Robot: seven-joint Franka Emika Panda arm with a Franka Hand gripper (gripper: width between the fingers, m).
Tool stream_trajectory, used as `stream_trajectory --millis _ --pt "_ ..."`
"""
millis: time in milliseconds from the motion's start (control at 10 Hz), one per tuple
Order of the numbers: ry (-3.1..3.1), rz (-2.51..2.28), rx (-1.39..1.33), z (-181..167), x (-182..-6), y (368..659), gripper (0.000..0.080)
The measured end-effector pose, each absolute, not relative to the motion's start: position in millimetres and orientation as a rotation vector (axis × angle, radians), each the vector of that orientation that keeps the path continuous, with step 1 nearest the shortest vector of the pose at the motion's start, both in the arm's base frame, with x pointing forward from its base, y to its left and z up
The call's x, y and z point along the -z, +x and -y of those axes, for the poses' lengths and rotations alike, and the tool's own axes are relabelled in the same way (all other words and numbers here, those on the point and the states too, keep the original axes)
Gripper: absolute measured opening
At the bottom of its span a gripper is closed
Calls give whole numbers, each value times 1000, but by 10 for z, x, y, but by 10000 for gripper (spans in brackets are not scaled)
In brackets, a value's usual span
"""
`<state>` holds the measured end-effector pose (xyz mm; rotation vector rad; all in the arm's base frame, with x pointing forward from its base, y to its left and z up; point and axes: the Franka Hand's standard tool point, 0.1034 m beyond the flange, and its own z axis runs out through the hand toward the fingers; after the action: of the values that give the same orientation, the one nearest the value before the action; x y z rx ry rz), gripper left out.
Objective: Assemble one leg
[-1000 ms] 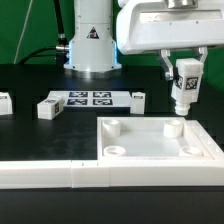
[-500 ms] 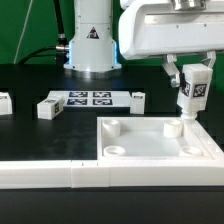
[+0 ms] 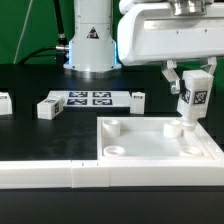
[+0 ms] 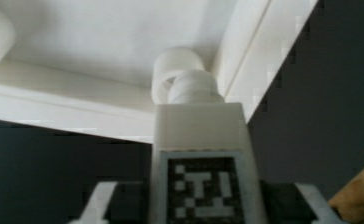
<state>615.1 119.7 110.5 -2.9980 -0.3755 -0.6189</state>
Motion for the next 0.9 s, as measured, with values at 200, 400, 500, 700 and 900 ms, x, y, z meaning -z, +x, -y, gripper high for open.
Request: stream_trajectory --millis 200,400,500,700,900 --pt "-2998 374 616 -1204 -1050 6191 291" --pt "-3004 372 599 -1190 -916 6185 291" --pt "-3003 370 608 -1185 -876 6226 291" --pt "-3000 368 635 -1181 -833 6261 291" --pt "-3000 373 628 -1203 -808 6261 291"
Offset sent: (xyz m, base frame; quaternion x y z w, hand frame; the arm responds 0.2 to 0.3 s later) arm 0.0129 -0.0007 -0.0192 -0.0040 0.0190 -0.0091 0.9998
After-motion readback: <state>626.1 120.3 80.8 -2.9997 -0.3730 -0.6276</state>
